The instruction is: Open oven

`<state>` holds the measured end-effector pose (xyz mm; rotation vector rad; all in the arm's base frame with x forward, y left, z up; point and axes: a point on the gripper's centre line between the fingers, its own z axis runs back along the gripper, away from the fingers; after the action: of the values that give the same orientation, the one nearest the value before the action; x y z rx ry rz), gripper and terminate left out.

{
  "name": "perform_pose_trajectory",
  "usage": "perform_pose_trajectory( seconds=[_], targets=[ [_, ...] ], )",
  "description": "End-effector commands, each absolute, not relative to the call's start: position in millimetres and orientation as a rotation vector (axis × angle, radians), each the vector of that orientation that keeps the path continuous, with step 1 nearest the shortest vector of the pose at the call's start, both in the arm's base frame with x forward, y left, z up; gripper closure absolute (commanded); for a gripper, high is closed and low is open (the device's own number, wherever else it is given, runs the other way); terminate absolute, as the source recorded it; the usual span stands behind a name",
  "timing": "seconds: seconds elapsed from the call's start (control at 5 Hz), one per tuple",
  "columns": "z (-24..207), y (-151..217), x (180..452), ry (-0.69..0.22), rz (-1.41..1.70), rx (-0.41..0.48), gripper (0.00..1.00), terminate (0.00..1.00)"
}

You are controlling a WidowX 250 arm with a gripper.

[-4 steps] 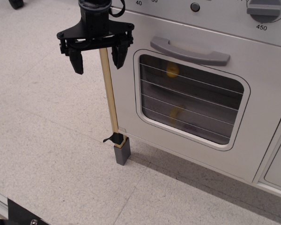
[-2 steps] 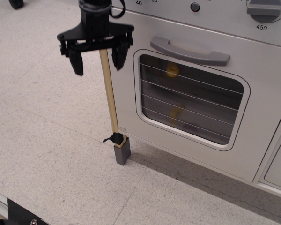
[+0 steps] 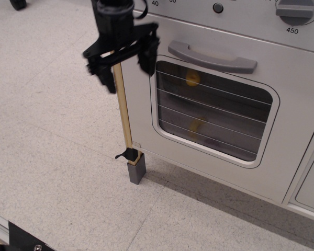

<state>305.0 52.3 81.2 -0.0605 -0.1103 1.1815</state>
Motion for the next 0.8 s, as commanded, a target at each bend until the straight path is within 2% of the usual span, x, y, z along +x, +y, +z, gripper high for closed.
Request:
perform_pose_trajectory(
  seconds=[0.0,0.2,0.4,0.6],
  targets=[
    [117,19,340,-0.243,1.277,-0.203,0.00,0.00],
    [118,9,351,-0.258,1.341,-0.271,0.00,0.00],
    [112,5,362,-0.276,1.391,-0.304,0.00,0.00],
    [103,8,370,-0.257,1.430,-0.310,0.00,0.00]
  ],
)
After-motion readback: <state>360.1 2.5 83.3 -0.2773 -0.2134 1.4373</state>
